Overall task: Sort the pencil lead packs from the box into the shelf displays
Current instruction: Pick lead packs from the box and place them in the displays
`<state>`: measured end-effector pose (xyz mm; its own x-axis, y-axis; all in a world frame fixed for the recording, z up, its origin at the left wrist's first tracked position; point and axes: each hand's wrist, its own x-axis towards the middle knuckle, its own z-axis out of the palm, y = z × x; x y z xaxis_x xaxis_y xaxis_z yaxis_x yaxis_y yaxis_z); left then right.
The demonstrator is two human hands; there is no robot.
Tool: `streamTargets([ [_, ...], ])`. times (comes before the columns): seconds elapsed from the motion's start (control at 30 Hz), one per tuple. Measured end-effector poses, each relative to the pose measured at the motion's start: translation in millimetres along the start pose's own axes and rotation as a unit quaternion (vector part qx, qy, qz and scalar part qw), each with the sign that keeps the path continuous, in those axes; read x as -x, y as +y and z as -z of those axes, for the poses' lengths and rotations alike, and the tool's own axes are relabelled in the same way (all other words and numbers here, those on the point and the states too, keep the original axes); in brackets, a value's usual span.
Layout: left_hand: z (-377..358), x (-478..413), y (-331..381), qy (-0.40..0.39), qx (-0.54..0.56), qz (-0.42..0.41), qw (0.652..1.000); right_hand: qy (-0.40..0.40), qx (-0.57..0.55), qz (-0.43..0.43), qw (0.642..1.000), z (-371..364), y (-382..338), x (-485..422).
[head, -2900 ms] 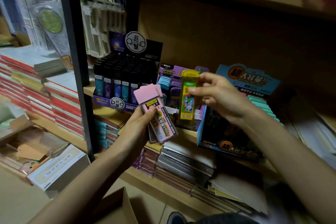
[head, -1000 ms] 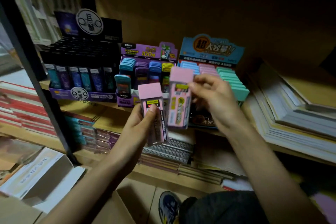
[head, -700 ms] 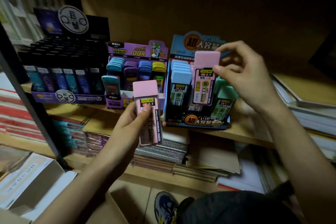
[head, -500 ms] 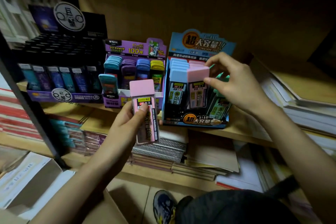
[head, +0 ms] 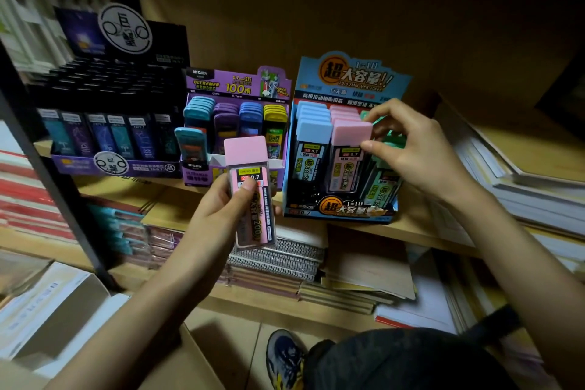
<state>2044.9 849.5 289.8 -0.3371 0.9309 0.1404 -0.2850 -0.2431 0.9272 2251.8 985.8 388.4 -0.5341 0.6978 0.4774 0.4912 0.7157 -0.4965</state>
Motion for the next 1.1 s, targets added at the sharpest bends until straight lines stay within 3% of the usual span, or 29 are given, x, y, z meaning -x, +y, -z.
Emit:
streamTargets([
  [0.33, -2.1, 4.1, 3.7, -0.005, -0.010, 0.014, 1.000, 0.000, 0.026, 0.001, 1.000, -6.7, -3.0, 5.2],
  [0.67, -10.7, 13.0, 8.4, -0.010, -0.026, 0.029, 0.999, -0.024, 0.303, 0.061, 0.951, -5.8, 7.1, 2.5],
  [0.77, -20.6, 15.5, 12.8, -0.007, -0.027, 0.026, 0.999, -0.007, 0.316, 0.065, 0.946, -5.3, 3.4, 5.8],
  [0.83, -29.0, 16.2, 16.7, -0.015, -0.024, 0.025, 0.999, 0.020, 0.246, 0.071, 0.967, -5.5, -6.5, 9.8],
  [0.93, -44.5, 17.0, 19.9, -0.043, -0.028, 0.025, 0.998, -0.013, -0.032, 0.021, 0.999, -12.3, -32.9, 18.0],
  [1.0, -56.1, 17.5, 19.8, -0.057, -0.034, 0.022, 0.998, -0.070, -0.201, -0.029, 0.977, -21.0, -45.4, 21.1],
  [1.1, -68.6, 17.0, 16.5, -0.056, -0.040, 0.006, 0.998, -0.083, -0.254, -0.036, 0.963, -29.2, -46.9, 21.6],
])
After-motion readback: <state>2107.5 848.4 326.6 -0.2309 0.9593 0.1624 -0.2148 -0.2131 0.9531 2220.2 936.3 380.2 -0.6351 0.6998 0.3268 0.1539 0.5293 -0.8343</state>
